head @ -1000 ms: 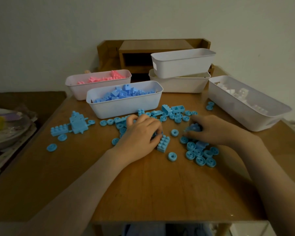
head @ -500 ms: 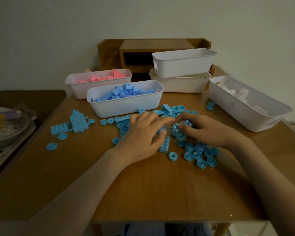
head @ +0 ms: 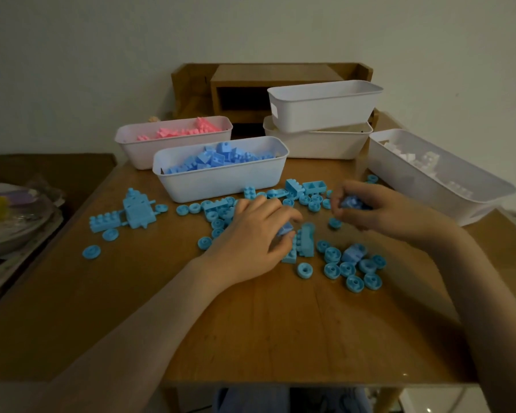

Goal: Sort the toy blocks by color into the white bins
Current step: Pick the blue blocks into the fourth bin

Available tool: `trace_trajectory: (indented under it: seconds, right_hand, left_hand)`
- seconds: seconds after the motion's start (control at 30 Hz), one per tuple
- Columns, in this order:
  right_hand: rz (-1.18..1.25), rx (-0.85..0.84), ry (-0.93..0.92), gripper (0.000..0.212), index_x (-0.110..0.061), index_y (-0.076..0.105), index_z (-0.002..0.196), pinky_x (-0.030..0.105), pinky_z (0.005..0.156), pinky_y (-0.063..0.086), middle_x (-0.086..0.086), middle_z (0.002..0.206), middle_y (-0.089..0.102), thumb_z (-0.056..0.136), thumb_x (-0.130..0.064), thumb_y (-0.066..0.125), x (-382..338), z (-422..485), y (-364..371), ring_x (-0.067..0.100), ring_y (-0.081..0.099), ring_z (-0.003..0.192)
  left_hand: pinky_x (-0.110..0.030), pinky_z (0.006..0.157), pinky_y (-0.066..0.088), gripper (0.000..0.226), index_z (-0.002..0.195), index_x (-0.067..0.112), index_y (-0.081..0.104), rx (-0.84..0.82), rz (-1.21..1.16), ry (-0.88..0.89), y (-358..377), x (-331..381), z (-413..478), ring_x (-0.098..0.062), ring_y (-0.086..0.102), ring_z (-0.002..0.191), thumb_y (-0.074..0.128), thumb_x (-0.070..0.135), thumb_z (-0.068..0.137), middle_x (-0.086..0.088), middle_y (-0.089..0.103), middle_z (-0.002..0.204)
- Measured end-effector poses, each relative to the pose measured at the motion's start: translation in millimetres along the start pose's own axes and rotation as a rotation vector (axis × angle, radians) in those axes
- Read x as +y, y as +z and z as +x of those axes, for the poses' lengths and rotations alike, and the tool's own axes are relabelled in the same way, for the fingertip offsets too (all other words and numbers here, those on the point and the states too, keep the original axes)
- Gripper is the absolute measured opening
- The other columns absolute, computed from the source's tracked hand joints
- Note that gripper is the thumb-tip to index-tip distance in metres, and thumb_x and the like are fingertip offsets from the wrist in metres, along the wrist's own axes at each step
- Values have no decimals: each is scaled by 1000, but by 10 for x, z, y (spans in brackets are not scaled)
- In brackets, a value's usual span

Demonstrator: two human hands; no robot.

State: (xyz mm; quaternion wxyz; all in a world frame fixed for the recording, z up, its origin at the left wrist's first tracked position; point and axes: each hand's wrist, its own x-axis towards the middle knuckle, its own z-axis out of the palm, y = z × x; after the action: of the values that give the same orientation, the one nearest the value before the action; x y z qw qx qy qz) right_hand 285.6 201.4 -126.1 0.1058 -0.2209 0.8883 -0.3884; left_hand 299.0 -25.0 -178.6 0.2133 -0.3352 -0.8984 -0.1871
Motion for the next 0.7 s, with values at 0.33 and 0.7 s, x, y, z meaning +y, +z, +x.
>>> trace_trajectory:
  seconds: [0.33,0.7]
  right_hand:
    - [-329,-309,206,20,-27,58,94,32,75,44,0,97,59,83,-43,63,-22,14,14,17,55,88]
    - [-50,-63,55,22,-16,59,87,20,60,44,-6,70,57,95,-32,46,-80,77,167,5,50,60]
  left_hand:
    - [-13,77,23,33,98,22,58,-58,-90,-11,-8,14,11,-1,42,82,35,46,95,12,58,88]
    - [-18,84,30,32,116,17,57,22,-80,-17,2,38,10,-6,47,96,40,33,94,4,61,104]
